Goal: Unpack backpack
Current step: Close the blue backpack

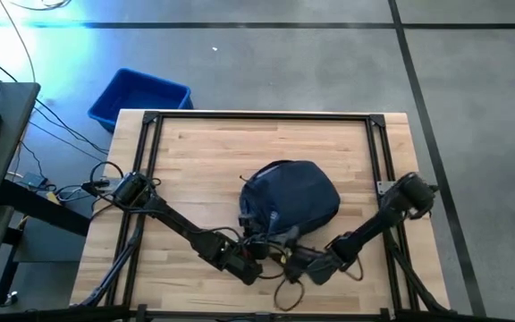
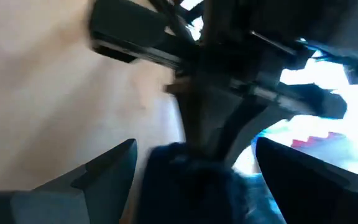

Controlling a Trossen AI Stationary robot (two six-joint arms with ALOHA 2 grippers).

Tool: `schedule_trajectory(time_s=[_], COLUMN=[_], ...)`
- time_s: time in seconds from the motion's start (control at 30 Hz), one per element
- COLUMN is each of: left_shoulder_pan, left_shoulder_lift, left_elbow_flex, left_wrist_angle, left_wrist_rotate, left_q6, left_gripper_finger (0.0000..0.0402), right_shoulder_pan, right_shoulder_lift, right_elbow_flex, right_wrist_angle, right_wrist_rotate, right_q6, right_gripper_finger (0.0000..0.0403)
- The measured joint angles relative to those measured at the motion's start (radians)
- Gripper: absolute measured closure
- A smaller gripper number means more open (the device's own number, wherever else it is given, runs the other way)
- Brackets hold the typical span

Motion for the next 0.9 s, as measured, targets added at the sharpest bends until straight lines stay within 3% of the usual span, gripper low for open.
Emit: schedule_trajectory(time_s=[0.13, 0.33, 0.57, 0.7, 0.9], left_shoulder_pan=[-0.002, -0.003, -0.003, -0.003, -0.002], left_shoulder_lift=[0.002, 0.002, 0.002, 0.002, 0.002], left_elbow_flex=[0.001, 0.001, 0.001, 0.001, 0.001], left_wrist_angle=[0.009, 0.002, 0.002, 0.001, -0.002], left_wrist_rotate=[0.004, 0.016, 0.018, 0.018, 0.017], left_q6=[0.000, 0.000, 0.000, 0.000, -0.001], left_gripper_finger=[0.0401, 0.0401, 0.0401, 0.0401, 0.0401], right_shoulder_pan=[-0.001, 0.024, 0.045, 0.031, 0.030], right_shoulder_lift=[0.074, 0.075, 0.073, 0.073, 0.073], right_elbow_flex=[0.057, 0.037, 0.038, 0.039, 0.039], right_wrist_angle=[-0.002, -0.007, -0.001, -0.001, 0.014], right_wrist_rotate=[0.159, 0.203, 0.087, 0.078, 0.107], right_q6=[-0.060, -0.043, -0.013, -0.001, -0.040], right_gripper_finger=[0.0098, 0.0168, 0.0304, 0.0380, 0.0396])
